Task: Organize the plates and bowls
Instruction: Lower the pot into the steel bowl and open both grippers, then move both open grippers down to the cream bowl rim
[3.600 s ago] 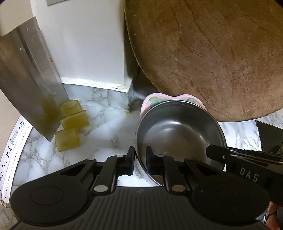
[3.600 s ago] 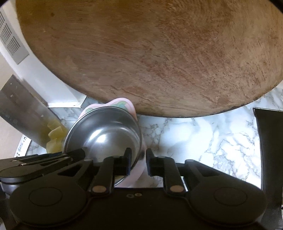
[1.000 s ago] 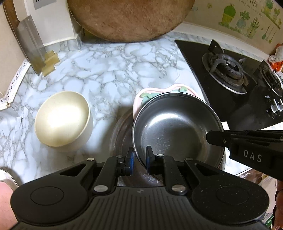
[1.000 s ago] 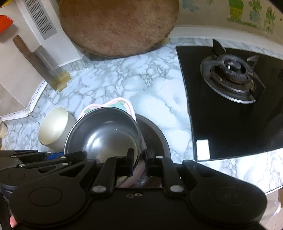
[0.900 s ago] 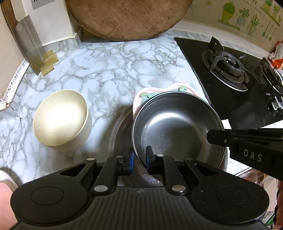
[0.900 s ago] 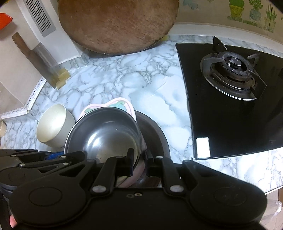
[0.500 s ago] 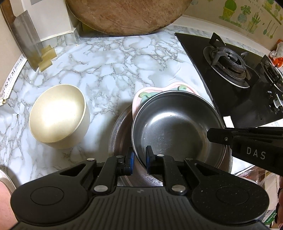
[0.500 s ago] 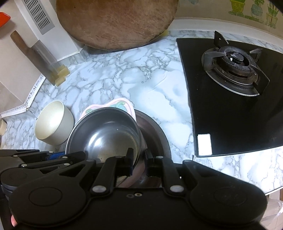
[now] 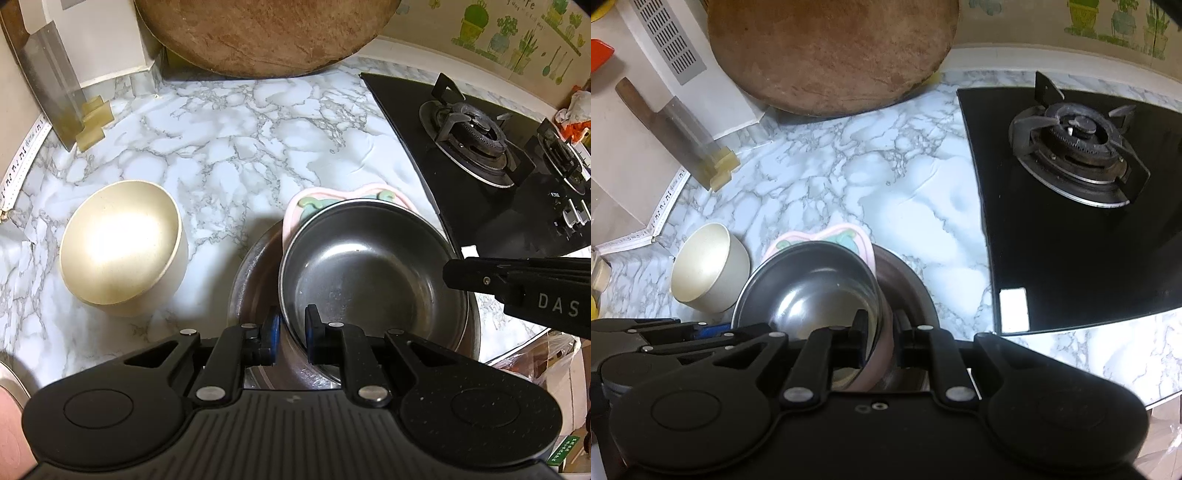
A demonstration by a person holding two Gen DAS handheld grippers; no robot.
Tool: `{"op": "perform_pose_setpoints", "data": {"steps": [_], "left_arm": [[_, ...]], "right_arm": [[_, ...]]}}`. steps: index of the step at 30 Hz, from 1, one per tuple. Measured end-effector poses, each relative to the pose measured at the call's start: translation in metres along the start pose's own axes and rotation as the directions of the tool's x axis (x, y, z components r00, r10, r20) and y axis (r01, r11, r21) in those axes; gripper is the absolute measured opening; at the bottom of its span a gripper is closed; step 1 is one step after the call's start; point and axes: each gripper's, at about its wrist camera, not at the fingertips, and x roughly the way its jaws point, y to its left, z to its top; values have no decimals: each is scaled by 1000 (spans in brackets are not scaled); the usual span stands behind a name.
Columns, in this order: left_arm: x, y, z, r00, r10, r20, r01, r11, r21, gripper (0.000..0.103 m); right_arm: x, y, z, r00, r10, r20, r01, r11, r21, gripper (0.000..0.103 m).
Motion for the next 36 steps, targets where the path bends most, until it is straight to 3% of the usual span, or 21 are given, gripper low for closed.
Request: {"op": "perform_pose_setpoints", "data": {"steps": [5, 7, 9, 12, 25, 26, 28, 29, 30, 32, 36], "left_arm": [[-7, 3, 0, 1000, -11, 21, 11, 1000, 3, 13], [-10, 7, 1, 1000, -20, 22, 21, 1000, -7, 14], [-13, 11, 0, 999, -29, 29, 30, 999, -17, 17], [-22, 15, -1, 998, -38, 52, 39, 999, -18, 18], [-77, 58, -9, 980, -41, 193, 54, 997, -63, 19], [-82, 63, -10, 978, -35, 206, 50, 996, -68, 22], [-92, 72, -12, 971, -23, 236, 44, 995, -85, 41], [-96, 77, -14, 966, -20, 257, 46, 994, -96, 61], [-102, 83, -17, 959, -13, 283, 45, 993, -109, 74], [-112, 91, -21, 945, 12, 327, 32, 991, -128, 75], [-124, 106, -21, 937, 34, 348, 15, 990, -138, 75]], "right_arm": [[-6, 3, 0, 1000, 12, 14, -11, 1000, -16, 23], [-8, 5, -1, 1000, 20, 22, -19, 1000, -20, 30], [-12, 7, -2, 999, 23, 38, -22, 999, -25, 51], [-19, 12, -3, 997, 21, 75, -17, 999, -51, 66], [-48, 51, 1, 985, 85, 152, -62, 987, -150, 84], [-50, 55, 0, 984, 90, 155, -66, 985, -158, 84], [-53, 64, 1, 982, 103, 160, -74, 981, -178, 84], [-54, 69, 2, 980, 111, 163, -79, 979, -189, 86], [-55, 73, 2, 979, 120, 165, -86, 976, -198, 87], [-56, 82, 3, 977, 129, 168, -91, 972, -217, 88], [-55, 100, 9, 975, 145, 169, -98, 962, -256, 91]]}}
